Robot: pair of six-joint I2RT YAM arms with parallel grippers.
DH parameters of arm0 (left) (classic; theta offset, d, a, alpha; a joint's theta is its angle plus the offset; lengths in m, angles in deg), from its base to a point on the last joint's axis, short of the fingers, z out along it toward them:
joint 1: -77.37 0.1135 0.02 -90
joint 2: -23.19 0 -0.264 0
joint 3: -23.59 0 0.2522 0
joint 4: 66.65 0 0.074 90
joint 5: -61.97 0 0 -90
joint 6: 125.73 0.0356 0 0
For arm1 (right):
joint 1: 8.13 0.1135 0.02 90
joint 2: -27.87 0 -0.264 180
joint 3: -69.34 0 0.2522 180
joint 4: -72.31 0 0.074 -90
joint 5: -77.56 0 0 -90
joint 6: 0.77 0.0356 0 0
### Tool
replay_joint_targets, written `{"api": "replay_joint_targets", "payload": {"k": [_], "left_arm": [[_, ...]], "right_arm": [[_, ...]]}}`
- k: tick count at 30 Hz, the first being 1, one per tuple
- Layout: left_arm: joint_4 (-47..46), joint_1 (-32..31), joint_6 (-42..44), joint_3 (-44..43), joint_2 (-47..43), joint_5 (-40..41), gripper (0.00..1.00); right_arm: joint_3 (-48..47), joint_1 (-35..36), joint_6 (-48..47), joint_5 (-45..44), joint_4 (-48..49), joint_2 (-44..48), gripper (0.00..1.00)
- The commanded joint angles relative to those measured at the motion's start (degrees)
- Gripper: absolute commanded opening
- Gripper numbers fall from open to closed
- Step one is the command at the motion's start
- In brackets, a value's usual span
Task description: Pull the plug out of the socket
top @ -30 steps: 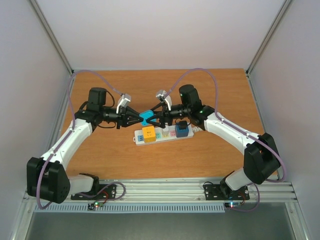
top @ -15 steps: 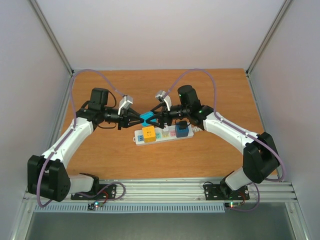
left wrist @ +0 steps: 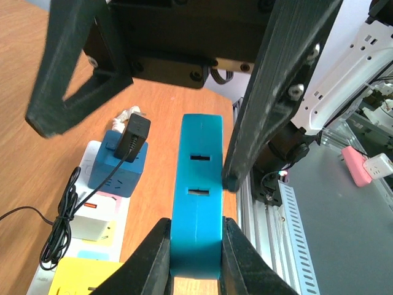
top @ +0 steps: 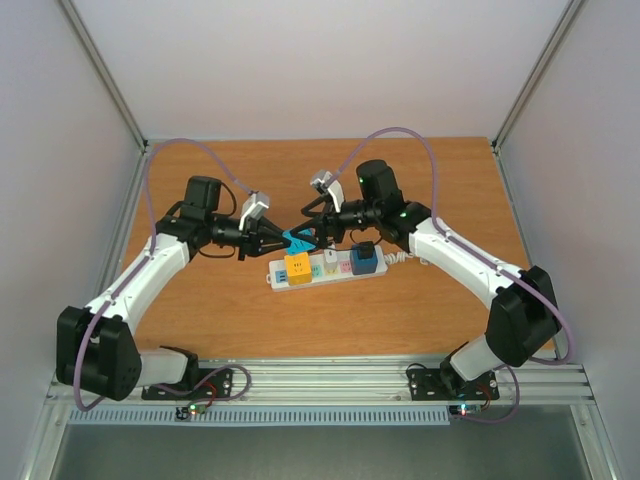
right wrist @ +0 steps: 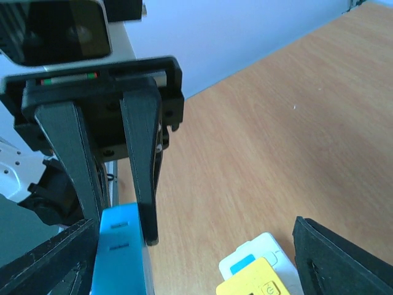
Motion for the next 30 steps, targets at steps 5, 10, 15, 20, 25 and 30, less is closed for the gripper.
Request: {"api": "replay_joint_targets", "payload": {"k": [5, 10, 15, 20, 25, 30], "left_arm": [[-4.72, 2.03, -5.88, -1.57, -0.58, 4.94, 0.01], [-4.95, 6.56, -6.96, -4.58, 2.42, 20.20, 0.01], [-4.11, 12.96, -6.19, -7.21, 7.41, 31.23, 0.01], [-3.73, 19.68, -3.30, -12.25, 13.24, 42.64, 0.01], [-6.87, 22.12, 2.37, -15.91, 20.06, 58.98, 0.01], [-14.53, 22.26, 8.22, -17.59, 26.54, 74.26, 0.01]], "right_arm": [[-4.34, -1.66, -3.50, 0.58, -3.40, 1.31, 0.89], [-5.77, -1.83, -4.95, 1.26, -6.42, 0.95, 0.90], [-3.31, -1.92, -6.18, 2.31, -5.96, 2.39, 0.99], [-3.28, -1.93, -6.67, 1.93, -6.43, 2.20, 0.98], [-3.62, -1.85, -7.45, 1.72, -7.42, 0.68, 0.99], [-1.99, -1.89, -8.47, 0.72, -7.23, 1.17, 0.98]]}}
